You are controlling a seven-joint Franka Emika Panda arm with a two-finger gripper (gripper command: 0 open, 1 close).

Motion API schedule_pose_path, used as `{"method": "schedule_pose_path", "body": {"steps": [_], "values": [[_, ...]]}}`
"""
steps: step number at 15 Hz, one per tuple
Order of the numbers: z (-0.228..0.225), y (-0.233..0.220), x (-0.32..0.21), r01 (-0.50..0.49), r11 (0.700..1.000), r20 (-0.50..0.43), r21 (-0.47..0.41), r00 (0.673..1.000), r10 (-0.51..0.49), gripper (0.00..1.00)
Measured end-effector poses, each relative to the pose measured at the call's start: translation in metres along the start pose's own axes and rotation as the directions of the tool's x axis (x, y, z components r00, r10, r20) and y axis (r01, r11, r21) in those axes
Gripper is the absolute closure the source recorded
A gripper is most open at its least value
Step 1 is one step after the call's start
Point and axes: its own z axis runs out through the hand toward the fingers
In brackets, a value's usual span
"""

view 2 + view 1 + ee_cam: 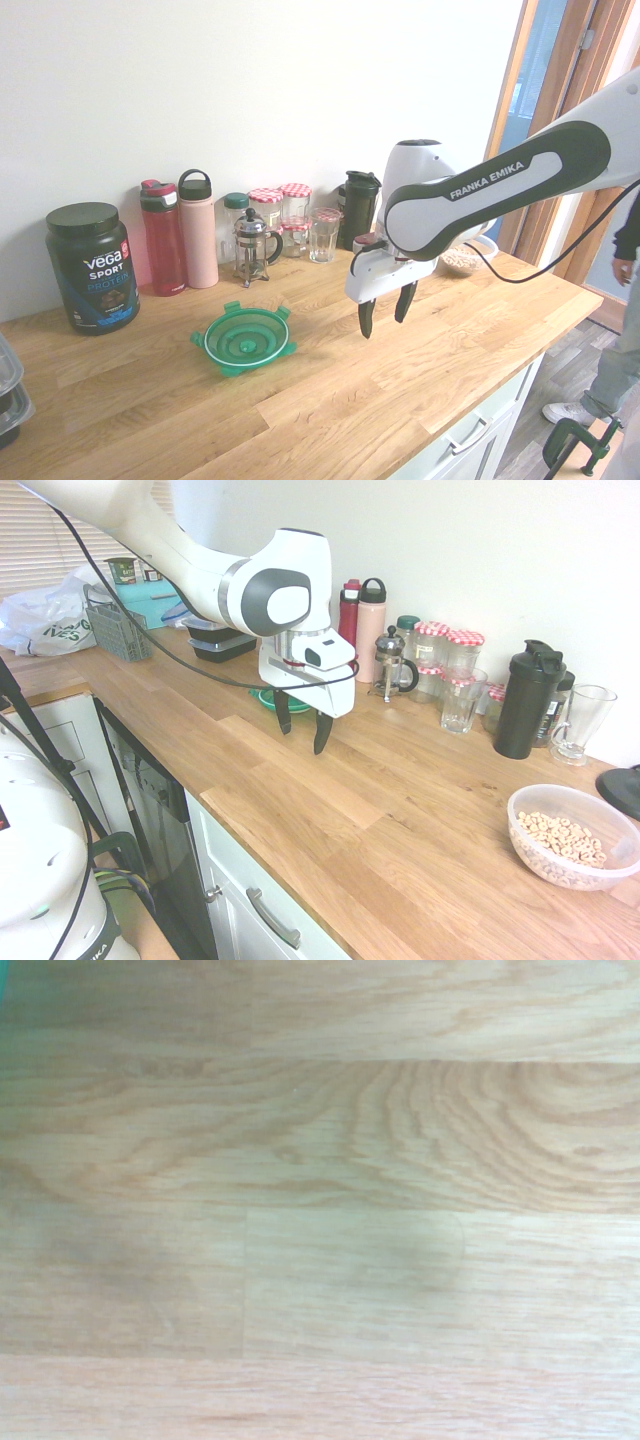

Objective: Cover the lid of food container

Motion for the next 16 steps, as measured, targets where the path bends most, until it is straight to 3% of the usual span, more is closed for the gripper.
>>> {"method": "schedule_pose_path", "body": {"steps": [2,5,8,10,13,16], "values": [[0.004,-0.001,0.0,-0.003,1.0,0.019,0.008,1.0,0.003,0.0],[-0.008,-0.018,0.013,0.023,0.986,0.114,0.164,0.993,-0.042,0.0],[-0.024,-0.03,0.049,-0.02,0.941,0.225,0.337,0.973,-0.06,0.0],[-0.011,-0.037,0.066,-0.077,0.906,0.326,0.416,0.943,-0.069,0.0],[0.03,-0.053,0.073,-0.16,0.88,0.453,0.448,0.889,-0.069,0.0],[0.064,-0.064,0.072,-0.209,0.88,0.489,0.426,0.872,-0.029,0.0]]}}
